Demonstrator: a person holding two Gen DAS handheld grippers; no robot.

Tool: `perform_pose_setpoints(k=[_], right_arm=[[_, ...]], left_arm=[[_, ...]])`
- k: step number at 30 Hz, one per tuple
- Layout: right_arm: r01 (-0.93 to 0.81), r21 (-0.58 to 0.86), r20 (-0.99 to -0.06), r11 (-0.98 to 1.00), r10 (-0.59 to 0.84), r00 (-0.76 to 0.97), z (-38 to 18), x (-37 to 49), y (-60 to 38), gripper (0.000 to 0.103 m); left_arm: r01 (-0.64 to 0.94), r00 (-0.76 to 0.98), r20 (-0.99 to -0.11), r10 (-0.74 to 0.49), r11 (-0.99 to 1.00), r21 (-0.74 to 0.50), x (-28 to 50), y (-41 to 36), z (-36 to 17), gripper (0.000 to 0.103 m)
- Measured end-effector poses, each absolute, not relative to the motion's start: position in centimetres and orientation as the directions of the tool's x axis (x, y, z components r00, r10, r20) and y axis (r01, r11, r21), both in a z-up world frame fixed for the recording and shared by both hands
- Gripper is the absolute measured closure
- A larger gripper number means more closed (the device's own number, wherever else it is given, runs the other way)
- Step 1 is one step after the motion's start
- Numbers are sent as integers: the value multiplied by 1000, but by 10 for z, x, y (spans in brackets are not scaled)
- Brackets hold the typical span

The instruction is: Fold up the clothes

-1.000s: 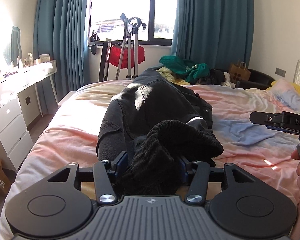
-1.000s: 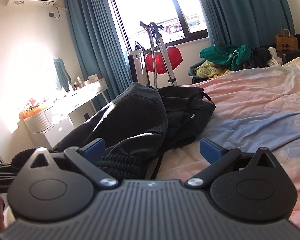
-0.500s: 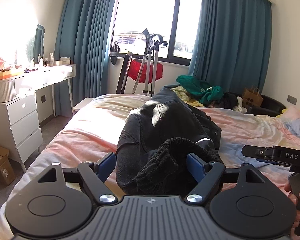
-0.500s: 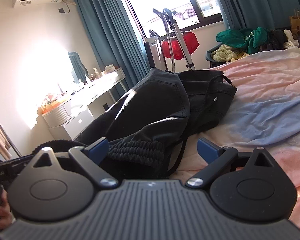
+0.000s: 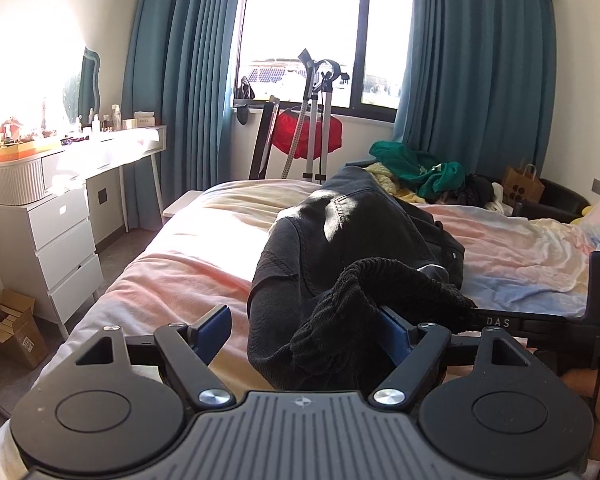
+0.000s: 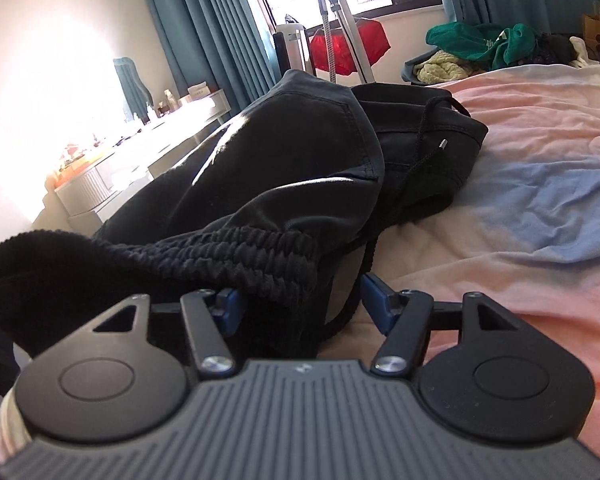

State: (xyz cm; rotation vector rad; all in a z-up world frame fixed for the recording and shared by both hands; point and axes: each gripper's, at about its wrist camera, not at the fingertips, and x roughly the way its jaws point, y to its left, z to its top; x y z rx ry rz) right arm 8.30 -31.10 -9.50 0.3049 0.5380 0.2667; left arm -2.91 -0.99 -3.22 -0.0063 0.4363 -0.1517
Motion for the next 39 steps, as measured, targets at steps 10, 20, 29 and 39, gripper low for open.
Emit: perform_pose_setpoints(k=[10,20,29,39], right_arm=[[-236,507,-262,829,409,874,-57,72,-334,89],[-402,541,-113,739,537,836,-12,59,-353,90],[-335,603,-145,724,512,846,-21,70,-387,89],[-292,657,-120,695,478,870,-27,73,-405,89]], left_arm=[[268,912,-347,-220,958,97,-40,-37,-21,23],[430,840,-464,-282,867,251,5,-127,-6,36],[403,802,-546,-241,893,199,60,-174,-7,50],[404,826,-548,-132,816,413,41,-198,-22,51]])
